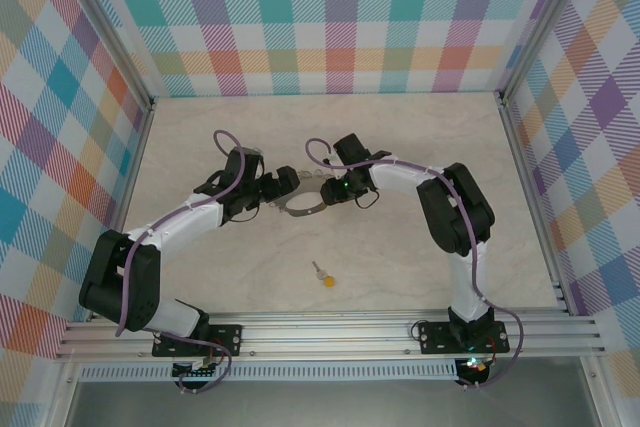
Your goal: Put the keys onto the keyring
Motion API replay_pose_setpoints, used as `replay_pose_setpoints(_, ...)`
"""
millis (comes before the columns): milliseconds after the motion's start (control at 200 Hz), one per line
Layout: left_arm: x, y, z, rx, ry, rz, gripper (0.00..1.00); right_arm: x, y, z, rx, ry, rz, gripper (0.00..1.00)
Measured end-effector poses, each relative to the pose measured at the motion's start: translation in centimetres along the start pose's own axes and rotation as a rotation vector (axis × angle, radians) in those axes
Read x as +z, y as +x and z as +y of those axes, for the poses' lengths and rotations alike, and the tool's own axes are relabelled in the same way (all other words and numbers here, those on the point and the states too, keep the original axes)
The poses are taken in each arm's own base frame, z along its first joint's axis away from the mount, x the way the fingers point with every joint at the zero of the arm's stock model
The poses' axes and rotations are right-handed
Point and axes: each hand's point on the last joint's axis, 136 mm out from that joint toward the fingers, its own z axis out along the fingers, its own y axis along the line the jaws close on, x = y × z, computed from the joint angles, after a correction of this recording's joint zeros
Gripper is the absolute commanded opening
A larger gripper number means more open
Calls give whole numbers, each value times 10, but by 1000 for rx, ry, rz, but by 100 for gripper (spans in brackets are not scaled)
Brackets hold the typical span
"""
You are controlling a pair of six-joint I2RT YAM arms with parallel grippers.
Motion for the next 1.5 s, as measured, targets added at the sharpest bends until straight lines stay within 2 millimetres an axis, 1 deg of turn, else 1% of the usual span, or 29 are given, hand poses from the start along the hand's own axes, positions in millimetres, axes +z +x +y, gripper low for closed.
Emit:
replay_pose_setpoints(145,0,0,0,0,0,1,100,0,0,1,-2,-1,0,44)
replay_pose_setpoints(330,2,2,2,-1,-3,4,100,1,1,0,-4,9,1,44)
replay_pose_setpoints(515,3,4,4,-2,-7,9,100,0,1,0,3,11,-4,47)
replay_pose_setpoints(695,3,4,4,-2,-5,10,100,-9,17,1,36,6,8,48)
replay_pose_setpoints(800,3,4,4,-2,-5,10,100,-13,21,4,53,-8,11,47)
replay_pose_setpoints(1055,3,4,4,-2,-5,10,100,-12,18,9,60,-34,11,47)
replay_pose_setpoints(1290,5,5,5,-2,-9,15,100,1,6,9,59,-39,15,47)
replay_pose_setpoints(1500,7,7,7,-4,-15,21,100,0,-5,11,51,-39,4,47)
